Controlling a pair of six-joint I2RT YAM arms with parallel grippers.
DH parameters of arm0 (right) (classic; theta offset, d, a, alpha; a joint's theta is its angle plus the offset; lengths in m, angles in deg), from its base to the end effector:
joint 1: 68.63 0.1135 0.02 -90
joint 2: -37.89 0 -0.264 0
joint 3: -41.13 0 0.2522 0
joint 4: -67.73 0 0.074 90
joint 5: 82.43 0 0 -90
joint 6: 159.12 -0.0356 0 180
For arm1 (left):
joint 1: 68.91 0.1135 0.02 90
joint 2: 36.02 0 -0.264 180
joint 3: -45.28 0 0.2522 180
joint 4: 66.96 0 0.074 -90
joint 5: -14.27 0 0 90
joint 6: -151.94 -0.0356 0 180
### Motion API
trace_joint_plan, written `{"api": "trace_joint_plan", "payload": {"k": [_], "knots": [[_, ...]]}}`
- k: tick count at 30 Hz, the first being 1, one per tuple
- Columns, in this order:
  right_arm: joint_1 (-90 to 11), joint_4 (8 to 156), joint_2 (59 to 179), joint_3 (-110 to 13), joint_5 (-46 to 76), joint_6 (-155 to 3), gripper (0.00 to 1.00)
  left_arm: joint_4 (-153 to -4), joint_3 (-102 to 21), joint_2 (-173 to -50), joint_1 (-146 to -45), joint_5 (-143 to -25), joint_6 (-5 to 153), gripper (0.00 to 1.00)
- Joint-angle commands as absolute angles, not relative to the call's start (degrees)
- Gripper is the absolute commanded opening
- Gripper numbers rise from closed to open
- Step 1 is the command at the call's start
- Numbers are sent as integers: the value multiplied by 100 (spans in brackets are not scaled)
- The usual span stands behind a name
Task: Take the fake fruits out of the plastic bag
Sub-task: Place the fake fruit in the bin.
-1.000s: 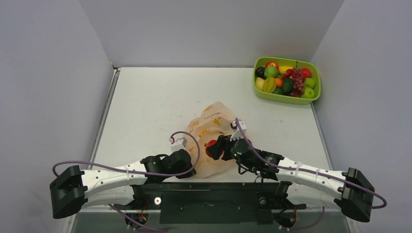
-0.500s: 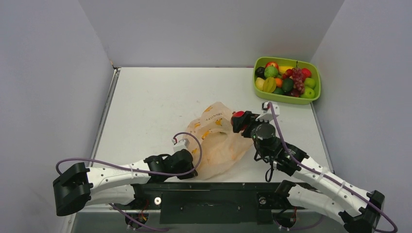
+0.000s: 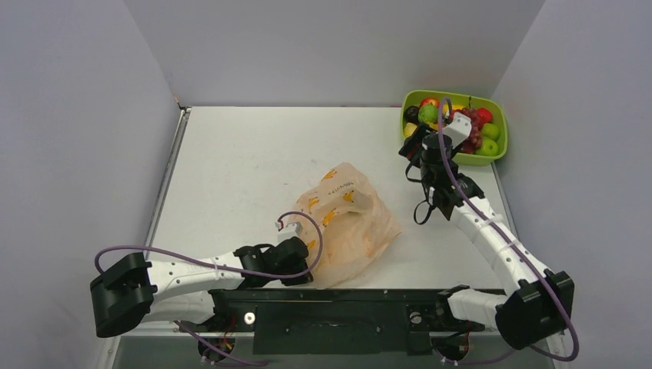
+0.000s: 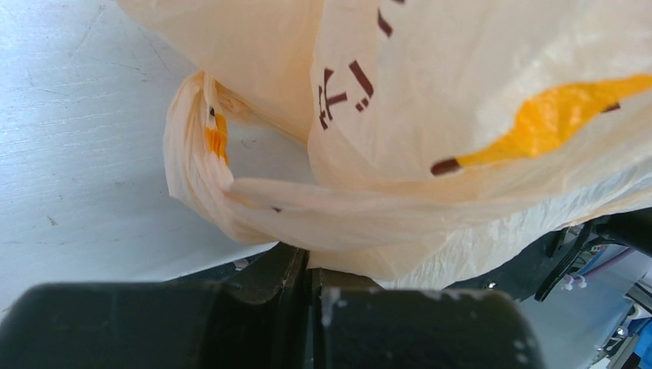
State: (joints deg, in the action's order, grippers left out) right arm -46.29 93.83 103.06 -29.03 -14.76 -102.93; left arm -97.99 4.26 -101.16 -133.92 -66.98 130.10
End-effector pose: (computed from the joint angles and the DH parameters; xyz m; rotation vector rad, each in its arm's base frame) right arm 0.2458 0.0864 0.3365 0.4465 1.8679 0.2829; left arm 0.0901 -0.1804 0.1604 -0.1380 2.6775 -0.6905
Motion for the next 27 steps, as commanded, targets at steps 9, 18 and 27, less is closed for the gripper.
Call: {"api": "trace_joint_plan", "payload": {"k": [9, 18, 27], "knots": [[-5914, 8212, 12856, -4647, -1312, -9889, 0, -9618, 14, -10547, -13359, -7114, 12383, 0], [-6490, 8217, 15066, -6767, -2066, -9630, 0, -9627, -162, -10815, -13359, -7312, 11888, 0], [-6844, 8508, 16847, -9077, -1899, -9054, 13, -9696, -194, -11045, -13359, -7397, 11721, 0]]}}
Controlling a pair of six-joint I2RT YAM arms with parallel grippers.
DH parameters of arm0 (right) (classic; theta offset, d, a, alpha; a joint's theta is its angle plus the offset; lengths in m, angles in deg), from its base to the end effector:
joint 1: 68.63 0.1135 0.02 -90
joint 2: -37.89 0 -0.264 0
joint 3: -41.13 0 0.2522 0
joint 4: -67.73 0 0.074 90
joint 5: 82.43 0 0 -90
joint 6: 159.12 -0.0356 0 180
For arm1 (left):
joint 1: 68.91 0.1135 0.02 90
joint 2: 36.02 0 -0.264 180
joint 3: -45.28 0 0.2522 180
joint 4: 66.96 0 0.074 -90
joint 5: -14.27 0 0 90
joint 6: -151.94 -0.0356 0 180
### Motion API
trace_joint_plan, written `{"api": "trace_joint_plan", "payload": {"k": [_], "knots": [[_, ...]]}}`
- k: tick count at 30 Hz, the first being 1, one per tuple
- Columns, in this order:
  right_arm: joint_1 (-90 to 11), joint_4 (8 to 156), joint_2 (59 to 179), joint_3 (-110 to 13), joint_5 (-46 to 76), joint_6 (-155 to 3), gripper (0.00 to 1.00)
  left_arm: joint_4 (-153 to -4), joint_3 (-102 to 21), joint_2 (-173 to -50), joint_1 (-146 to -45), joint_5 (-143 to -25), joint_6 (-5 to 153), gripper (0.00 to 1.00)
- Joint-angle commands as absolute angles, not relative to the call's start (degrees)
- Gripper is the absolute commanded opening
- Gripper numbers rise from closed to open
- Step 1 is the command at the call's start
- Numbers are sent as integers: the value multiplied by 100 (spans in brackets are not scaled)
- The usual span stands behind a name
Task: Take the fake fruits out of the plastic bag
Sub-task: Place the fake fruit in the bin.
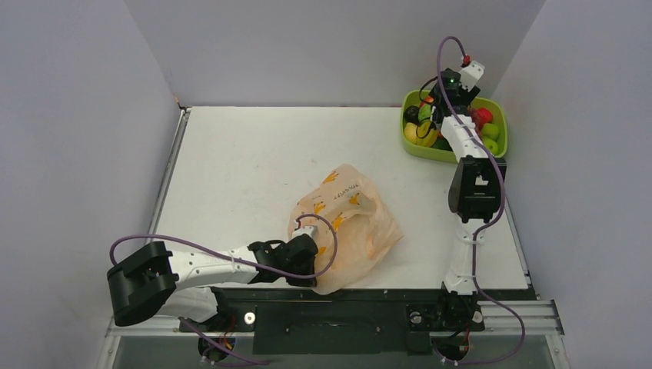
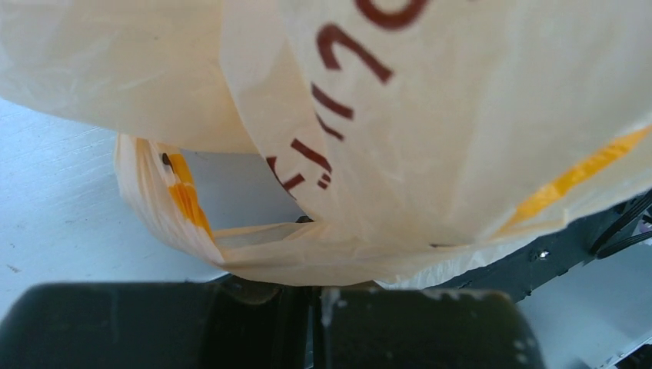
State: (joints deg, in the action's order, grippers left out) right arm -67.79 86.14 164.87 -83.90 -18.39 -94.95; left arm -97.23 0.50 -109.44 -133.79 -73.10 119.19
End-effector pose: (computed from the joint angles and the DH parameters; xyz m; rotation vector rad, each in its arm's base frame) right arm 0.5304 -0.0078 0.2789 0.6961 1.7579 -0.1192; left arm 0.0960 -0.2008 0.1518 0.1666 2.7638 -0.6433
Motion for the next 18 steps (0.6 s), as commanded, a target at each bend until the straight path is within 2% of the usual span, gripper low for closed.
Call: {"api": "trace_joint_plan", "payload": {"k": [1, 9, 11, 12, 14, 18], "knots": [[-6845, 8505, 16954, -9331, -1880, -8973, 15, -9701, -191, -11068, -13359, -7406, 11733, 0], [-7114, 8665, 17850, -10213, -1458, -8975, 34, -9730, -268, -11130, -13359, -7357, 11747, 0], [-7122, 8686, 17921, -10253, -1369, -8887, 44, -9754, -311, -11184, -13359, -7373, 11737, 0], [-7120, 8708, 17948, -10282, -1359, -8867, 53, -9779, -328, -11217, -13359, -7361, 11724, 0], [-7119, 8770, 17933, -10268, -1347, -8805, 66, -9796, -351, -11255, -13359, -7367, 11711, 0], [-7100, 8974, 17774, -10218, -1415, -8689, 79, -9759, -392, -11328, -13359, -7426, 11711, 0]]}}
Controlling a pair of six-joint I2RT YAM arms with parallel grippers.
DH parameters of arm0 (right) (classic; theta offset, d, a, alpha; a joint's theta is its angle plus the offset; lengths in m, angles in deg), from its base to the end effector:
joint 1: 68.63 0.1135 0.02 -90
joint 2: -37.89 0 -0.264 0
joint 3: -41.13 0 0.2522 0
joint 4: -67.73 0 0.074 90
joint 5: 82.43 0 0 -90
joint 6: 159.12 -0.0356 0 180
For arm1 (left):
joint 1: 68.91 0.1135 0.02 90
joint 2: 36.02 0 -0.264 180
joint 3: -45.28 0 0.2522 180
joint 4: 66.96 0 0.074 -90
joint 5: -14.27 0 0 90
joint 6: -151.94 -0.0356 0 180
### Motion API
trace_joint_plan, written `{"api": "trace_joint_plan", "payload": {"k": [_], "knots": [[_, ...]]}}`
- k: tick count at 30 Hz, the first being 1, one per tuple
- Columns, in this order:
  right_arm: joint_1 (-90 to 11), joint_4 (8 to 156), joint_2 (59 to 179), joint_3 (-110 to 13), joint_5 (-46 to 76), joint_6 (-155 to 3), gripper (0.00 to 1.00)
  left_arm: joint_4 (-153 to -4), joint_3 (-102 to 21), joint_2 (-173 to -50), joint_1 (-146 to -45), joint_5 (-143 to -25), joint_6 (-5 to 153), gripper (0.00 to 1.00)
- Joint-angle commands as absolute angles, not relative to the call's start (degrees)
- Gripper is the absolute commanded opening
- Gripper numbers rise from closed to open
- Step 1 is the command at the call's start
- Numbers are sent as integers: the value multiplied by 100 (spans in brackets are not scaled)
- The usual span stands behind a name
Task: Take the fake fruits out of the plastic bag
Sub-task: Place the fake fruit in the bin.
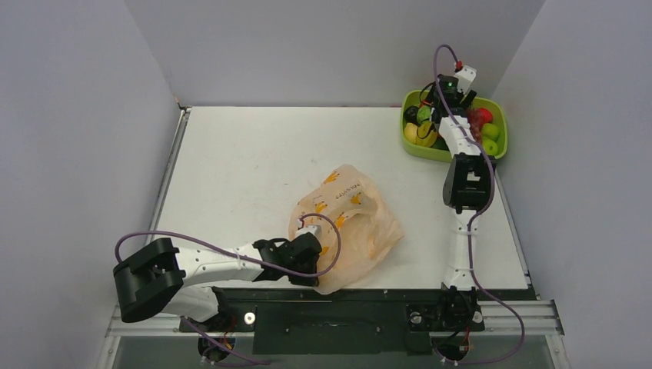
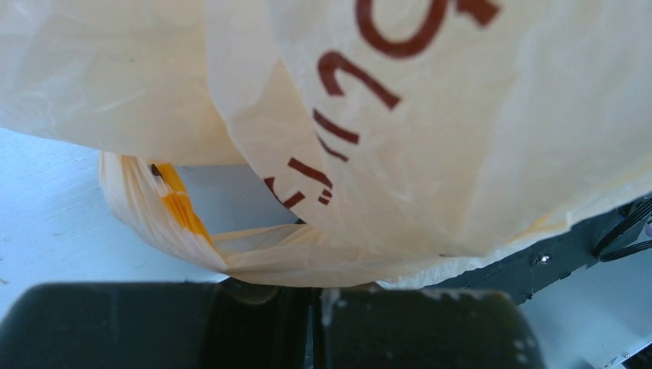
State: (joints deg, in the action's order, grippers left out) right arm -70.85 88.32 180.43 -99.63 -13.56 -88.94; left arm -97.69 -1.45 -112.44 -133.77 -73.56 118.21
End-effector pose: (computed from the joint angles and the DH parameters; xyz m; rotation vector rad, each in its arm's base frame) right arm 0.5798 -0.0353 0.2254 0.6031 1.8406 -0.1573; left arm 0.0994 -0.2087 0.1499 0.1951 2.7839 -0.6157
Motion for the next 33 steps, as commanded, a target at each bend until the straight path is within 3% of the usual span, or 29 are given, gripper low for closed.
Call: {"api": "trace_joint_plan", "payload": {"k": [1, 9, 20, 33], "knots": [[-7094, 9065, 17696, -10205, -1452, -8649, 82, -9781, -419, -11340, -13359, -7420, 11703, 0], [-6947, 9146, 16916, -9180, -1706, -8623, 93, -9719, -468, -11331, -13364, -7463, 11731, 0], [-6833, 9347, 15639, -7814, -1999, -8926, 94, -9828, -347, -11026, -13360, -7320, 11942, 0], [-6184, 8680, 12625, -3648, -946, -10143, 88, -9687, -415, -10891, -13351, -7331, 12016, 0]]}}
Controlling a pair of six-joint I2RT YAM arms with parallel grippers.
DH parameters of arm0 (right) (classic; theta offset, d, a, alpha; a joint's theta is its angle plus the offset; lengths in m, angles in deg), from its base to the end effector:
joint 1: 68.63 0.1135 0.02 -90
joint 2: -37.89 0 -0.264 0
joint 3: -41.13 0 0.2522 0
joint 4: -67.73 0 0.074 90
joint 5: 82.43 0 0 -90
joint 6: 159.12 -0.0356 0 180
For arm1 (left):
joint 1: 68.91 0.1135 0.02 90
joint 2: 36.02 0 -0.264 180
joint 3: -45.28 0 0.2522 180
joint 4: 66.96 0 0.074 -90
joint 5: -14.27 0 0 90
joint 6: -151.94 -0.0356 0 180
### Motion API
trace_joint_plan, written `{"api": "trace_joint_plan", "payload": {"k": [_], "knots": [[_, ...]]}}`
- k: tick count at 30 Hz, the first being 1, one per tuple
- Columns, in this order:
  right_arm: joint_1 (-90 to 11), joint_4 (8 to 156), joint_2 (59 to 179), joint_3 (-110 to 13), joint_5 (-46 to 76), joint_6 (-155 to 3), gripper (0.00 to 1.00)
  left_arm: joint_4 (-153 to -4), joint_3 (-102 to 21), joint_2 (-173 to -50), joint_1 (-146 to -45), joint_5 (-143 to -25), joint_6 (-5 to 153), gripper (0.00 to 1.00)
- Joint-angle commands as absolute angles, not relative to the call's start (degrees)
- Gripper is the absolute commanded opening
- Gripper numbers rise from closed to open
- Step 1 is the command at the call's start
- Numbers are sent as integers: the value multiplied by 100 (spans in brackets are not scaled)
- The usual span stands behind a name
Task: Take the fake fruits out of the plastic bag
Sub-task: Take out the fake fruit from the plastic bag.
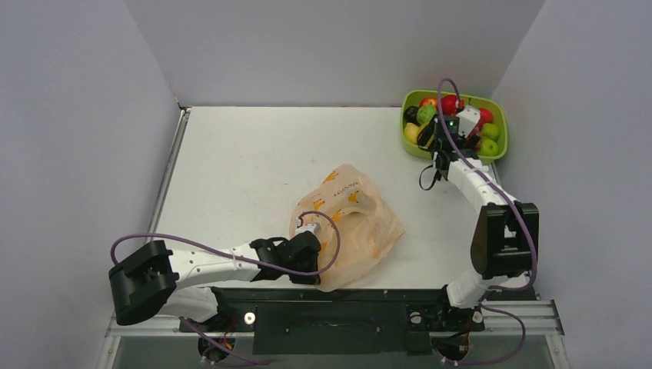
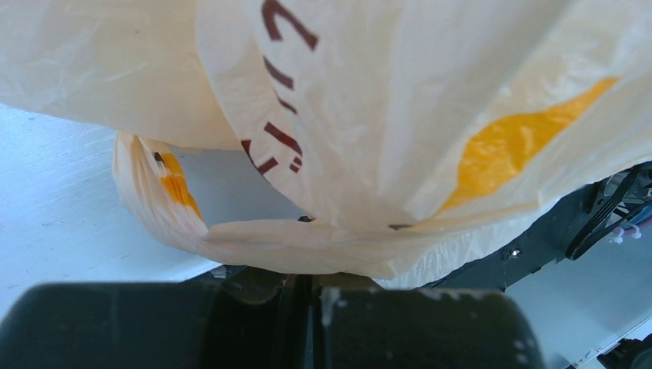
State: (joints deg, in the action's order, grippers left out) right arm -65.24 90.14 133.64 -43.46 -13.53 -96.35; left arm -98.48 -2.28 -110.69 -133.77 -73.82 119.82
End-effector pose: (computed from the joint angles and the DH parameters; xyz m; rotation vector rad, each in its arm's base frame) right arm 0.3833 0.0099 0.2681 0.6401 2.0146 -0.0799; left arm 0.0995 -0.2093 0.1596 0.1560 2.7712 -0.6619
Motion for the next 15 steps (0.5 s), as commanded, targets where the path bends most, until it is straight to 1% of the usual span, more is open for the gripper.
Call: {"api": "trace_joint_plan", "payload": {"k": [1, 5, 10, 13, 15], "knots": [[-6111, 8687, 12280, -3351, -921, -10171, 87, -9675, -416, -10851, -13351, -7302, 12017, 0], [-5631, 8793, 11181, -2671, -944, -10213, 86, -9664, -469, -10803, -13334, -7251, 12042, 0], [-4783, 9458, 10008, -2501, -1227, -10025, 84, -9494, -443, -10639, -13324, -7267, 12160, 0], [-4095, 9662, 9494, -2387, -1297, -9725, 80, -9354, -331, -10470, -13316, -7232, 12267, 0], [-3752, 9775, 9208, -2317, -1137, -9668, 78, -9246, -257, -10416, -13315, -7227, 12358, 0]]}}
